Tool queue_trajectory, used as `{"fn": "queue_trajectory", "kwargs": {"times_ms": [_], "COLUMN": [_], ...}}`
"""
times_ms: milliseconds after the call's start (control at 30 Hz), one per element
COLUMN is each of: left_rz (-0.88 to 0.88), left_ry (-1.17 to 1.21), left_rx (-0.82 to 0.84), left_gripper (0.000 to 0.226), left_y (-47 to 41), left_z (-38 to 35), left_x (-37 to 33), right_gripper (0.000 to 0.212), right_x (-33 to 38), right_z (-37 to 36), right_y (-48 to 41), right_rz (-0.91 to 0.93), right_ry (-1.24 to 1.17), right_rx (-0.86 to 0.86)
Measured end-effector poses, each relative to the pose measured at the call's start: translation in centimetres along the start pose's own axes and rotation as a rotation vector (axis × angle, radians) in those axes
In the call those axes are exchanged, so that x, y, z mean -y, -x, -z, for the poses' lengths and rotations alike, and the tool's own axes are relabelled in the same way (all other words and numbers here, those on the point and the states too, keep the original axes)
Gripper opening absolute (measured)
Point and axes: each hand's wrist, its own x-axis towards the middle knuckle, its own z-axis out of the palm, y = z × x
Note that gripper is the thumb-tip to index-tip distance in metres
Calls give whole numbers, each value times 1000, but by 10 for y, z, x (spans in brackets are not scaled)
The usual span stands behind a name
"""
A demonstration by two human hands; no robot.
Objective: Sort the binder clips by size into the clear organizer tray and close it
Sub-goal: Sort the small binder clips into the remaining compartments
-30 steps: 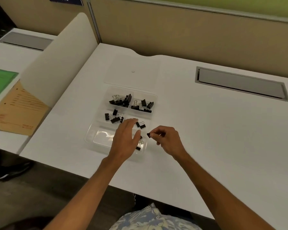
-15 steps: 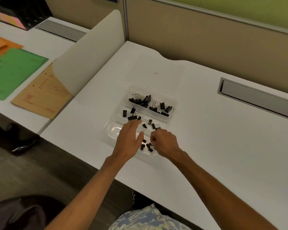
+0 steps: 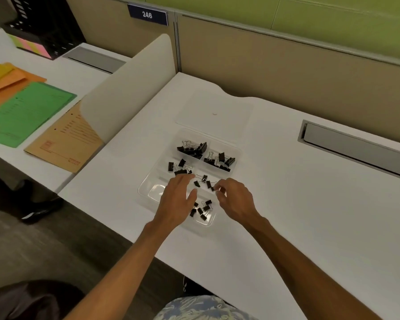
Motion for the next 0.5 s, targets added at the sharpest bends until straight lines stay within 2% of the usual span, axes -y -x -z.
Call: {"fn": "queue_trajectory", "kwargs": {"times_ms": [500], "left_rz": [-32], "left_ry": [-22], "left_rx": [-35], "left_gripper": [39], "left_y": [-6], "left_z": [-6], "left_x": [-15], "right_gripper": [17], "right_x": [-34], "right_z": [25], "right_y": [9], "right_rz": [-87], "right_ry": [-231], "right_rx": [-102]}}
